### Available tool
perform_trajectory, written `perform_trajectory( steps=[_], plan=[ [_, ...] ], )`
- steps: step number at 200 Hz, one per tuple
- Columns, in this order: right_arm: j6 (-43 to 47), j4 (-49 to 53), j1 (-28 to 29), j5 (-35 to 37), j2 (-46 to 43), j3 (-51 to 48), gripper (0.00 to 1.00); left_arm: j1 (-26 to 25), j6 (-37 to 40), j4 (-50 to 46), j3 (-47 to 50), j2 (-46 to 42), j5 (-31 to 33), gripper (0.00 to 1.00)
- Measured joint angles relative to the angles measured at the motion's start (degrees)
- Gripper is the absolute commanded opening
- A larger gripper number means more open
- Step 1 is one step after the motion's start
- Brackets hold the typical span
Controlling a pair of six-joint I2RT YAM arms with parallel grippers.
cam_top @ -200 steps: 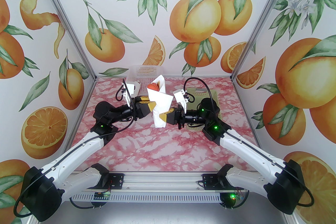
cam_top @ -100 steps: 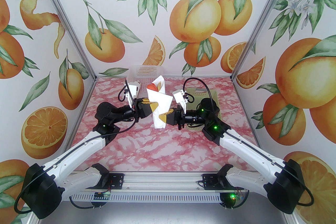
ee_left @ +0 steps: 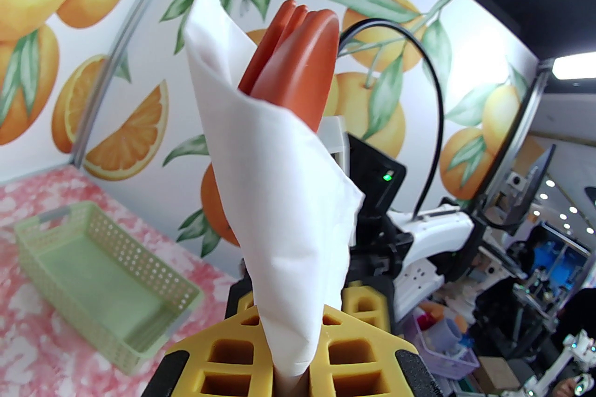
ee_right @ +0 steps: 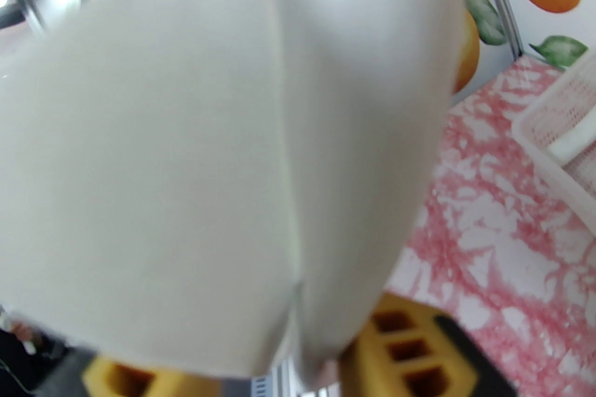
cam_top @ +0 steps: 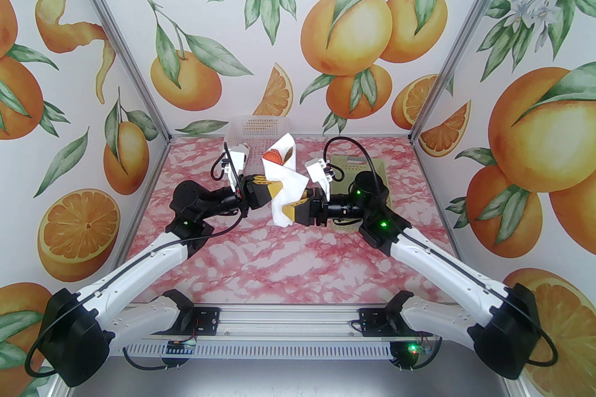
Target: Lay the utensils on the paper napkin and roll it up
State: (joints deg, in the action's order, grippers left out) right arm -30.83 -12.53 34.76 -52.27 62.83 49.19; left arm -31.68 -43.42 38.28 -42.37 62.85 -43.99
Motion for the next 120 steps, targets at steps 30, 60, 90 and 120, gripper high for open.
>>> perform_trajectory(
  steps=[30, 60, 90, 120],
  plan=[
    [1.20, 1.92, -3.72, 2.05, -4.00, 0.09, 0.65, -0.11, 0.57, -1.38, 0.00, -0.46, 0.66, 0.02],
    [1.57, 2.45, -4.85, 4.46, -4.79, 1.11, 0.59, -0.24, 0.76, -1.73, 0.00, -0.68, 1.01, 0.02],
    [1.70, 2.03, -4.85, 5.42, -4.66, 1.92, 0.30, -0.26, 0.79, -2.14, 0.00, -0.70, 1.33, 0.01],
    [1.90, 2.36, -5.31, 6.51, -4.68, 2.75, 0.02, -0.26, 0.83, -2.54, 0.00, -0.92, 1.77, 0.00]
  ],
)
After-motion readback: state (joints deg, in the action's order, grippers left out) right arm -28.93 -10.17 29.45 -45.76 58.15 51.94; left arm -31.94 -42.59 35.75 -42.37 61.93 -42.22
